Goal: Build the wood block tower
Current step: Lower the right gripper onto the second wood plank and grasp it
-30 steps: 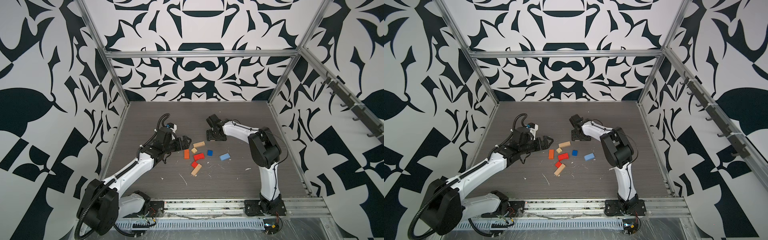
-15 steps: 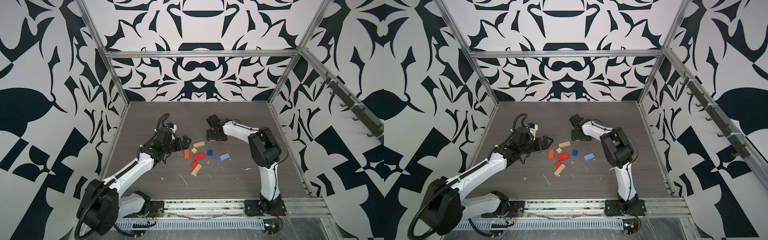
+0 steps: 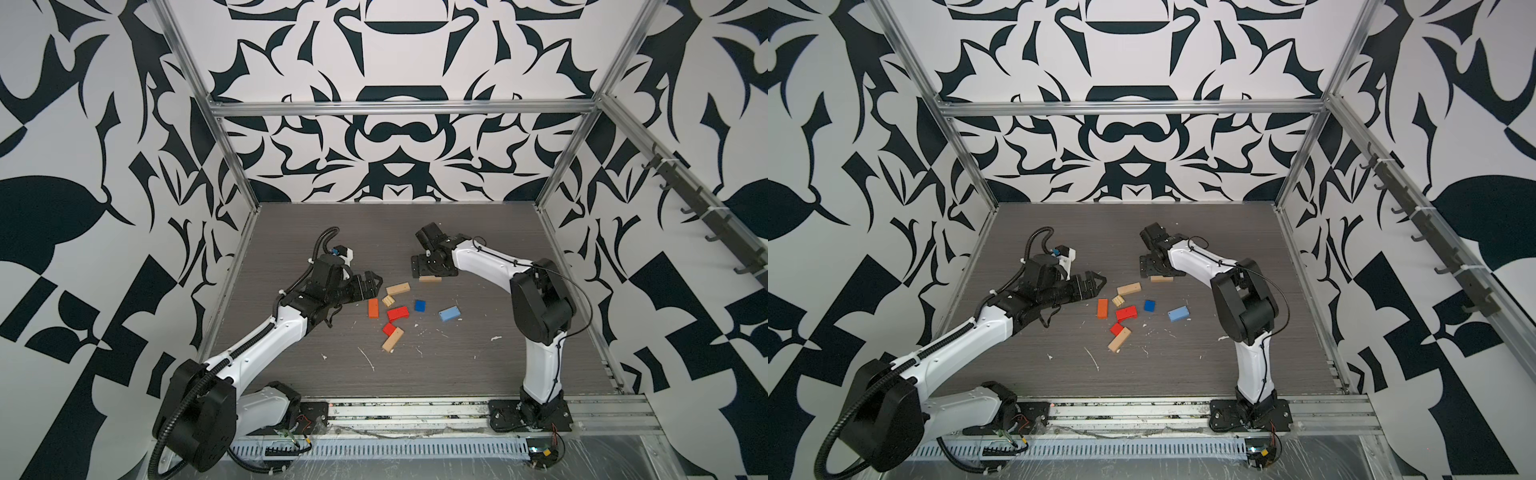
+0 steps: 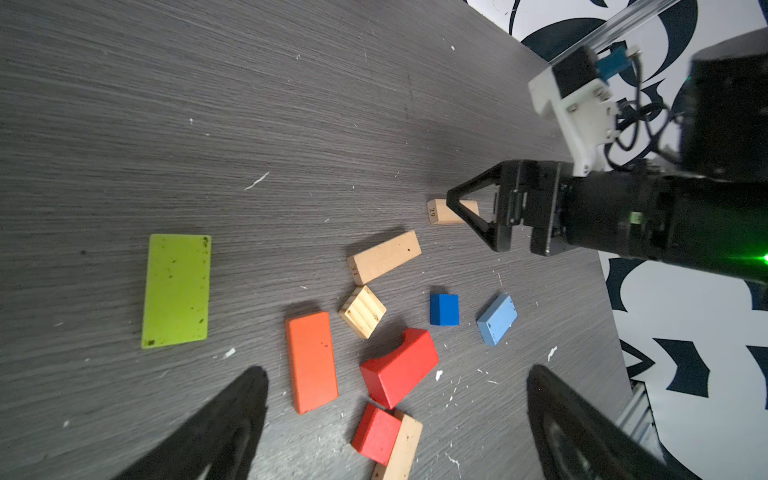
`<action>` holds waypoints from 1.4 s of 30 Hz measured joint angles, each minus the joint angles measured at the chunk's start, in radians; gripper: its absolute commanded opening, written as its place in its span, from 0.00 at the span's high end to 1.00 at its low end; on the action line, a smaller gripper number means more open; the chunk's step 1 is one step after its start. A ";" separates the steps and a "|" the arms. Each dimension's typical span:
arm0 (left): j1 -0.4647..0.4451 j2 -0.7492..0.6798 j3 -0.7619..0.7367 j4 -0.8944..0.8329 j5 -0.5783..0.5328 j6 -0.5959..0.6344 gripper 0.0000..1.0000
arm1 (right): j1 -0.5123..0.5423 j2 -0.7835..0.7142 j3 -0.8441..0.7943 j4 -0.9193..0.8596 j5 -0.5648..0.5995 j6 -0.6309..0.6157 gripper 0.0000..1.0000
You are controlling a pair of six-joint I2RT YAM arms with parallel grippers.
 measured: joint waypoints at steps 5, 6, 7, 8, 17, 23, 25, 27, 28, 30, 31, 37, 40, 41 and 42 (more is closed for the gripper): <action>0.000 -0.002 0.000 0.009 0.006 -0.019 0.00 | 0.055 -0.046 -0.011 0.013 -0.032 -0.031 0.05; 0.000 -0.004 0.000 0.009 0.006 -0.021 0.00 | 0.071 -0.046 -0.013 0.013 -0.038 -0.037 0.06; 0.000 -0.007 0.000 0.009 0.006 -0.022 0.00 | 0.085 -0.044 -0.013 0.014 -0.045 -0.043 0.07; 0.000 -0.010 0.000 0.008 0.006 -0.023 0.00 | 0.098 -0.041 -0.013 0.016 -0.050 -0.047 0.08; 0.000 -0.049 -0.019 0.002 0.002 -0.024 0.00 | 0.172 0.064 0.039 0.024 -0.098 -0.050 0.08; 0.000 -0.061 -0.029 -0.003 -0.003 -0.024 0.01 | 0.177 0.125 0.076 0.026 -0.103 -0.049 0.08; 0.000 -0.062 -0.029 -0.003 -0.005 -0.024 0.01 | 0.177 0.140 0.084 0.026 -0.103 -0.049 0.08; 0.000 -0.063 -0.029 -0.003 -0.005 -0.024 0.01 | 0.177 0.151 0.093 0.024 -0.102 -0.050 0.08; -0.001 -0.063 -0.029 -0.003 -0.005 -0.024 0.01 | 0.177 0.159 0.098 0.025 -0.101 -0.050 0.08; 0.000 -0.063 -0.029 -0.003 -0.005 -0.024 0.01 | 0.177 0.169 0.104 0.026 -0.098 -0.050 0.08; 0.000 -0.063 -0.029 -0.003 -0.004 -0.024 0.00 | 0.177 0.174 0.105 0.025 -0.097 -0.050 0.08; 0.000 -0.062 -0.029 -0.003 -0.004 -0.024 0.00 | 0.177 0.190 0.111 0.025 -0.093 -0.050 0.10; 0.000 -0.061 -0.029 -0.003 -0.004 -0.024 0.01 | 0.177 0.193 0.116 0.024 -0.092 -0.051 0.11; 0.000 -0.060 -0.029 -0.003 -0.004 -0.024 0.00 | 0.177 0.194 0.119 0.022 -0.090 -0.051 0.12; 0.000 -0.059 -0.029 -0.003 -0.004 -0.024 0.00 | 0.177 0.195 0.122 0.021 -0.089 -0.051 0.13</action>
